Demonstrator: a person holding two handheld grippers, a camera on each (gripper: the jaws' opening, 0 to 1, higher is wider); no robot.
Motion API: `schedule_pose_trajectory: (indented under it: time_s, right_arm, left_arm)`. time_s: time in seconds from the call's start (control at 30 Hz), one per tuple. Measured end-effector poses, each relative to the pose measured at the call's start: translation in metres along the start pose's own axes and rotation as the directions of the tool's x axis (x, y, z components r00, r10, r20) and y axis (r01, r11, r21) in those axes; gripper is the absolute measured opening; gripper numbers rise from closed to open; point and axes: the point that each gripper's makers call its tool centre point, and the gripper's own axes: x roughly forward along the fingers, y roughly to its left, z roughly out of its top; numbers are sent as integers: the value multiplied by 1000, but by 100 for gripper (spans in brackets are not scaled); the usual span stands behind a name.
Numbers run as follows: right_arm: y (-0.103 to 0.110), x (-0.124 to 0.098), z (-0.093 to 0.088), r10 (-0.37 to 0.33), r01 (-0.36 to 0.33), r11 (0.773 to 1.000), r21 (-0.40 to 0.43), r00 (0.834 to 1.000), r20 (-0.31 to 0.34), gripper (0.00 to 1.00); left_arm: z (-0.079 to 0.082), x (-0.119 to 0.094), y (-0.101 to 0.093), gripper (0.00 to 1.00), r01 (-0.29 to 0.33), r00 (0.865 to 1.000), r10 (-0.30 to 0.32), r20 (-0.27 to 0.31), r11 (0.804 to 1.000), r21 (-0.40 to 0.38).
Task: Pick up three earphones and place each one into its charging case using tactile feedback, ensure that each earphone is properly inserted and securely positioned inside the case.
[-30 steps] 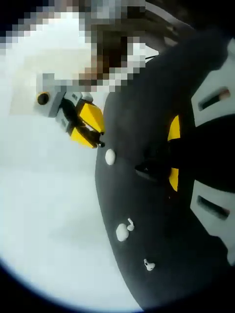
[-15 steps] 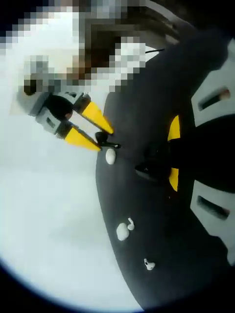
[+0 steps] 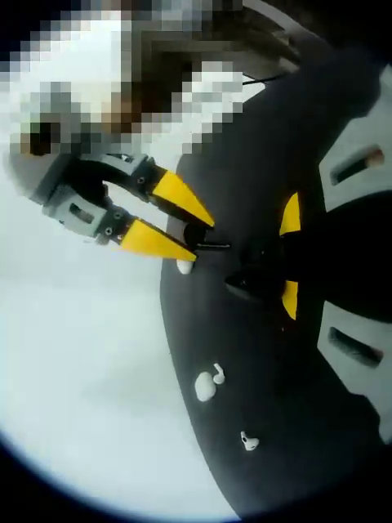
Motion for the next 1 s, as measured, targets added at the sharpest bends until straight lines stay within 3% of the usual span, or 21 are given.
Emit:
schedule_pose_trajectory:
  time_s: [0.5, 1.0]
  right_arm:
    - [5, 7, -3, 60, -71, 995, -74, 989, -138, 14]
    - [3, 12, -2, 74, -103, 986, -129, 974, -213, 14]
  left_arm:
    - [1, 0, -1, 14, -1, 1000, 1, 1, 1000, 4]
    - [0, -1, -3, 14, -3, 1000, 3, 2, 1000, 22]
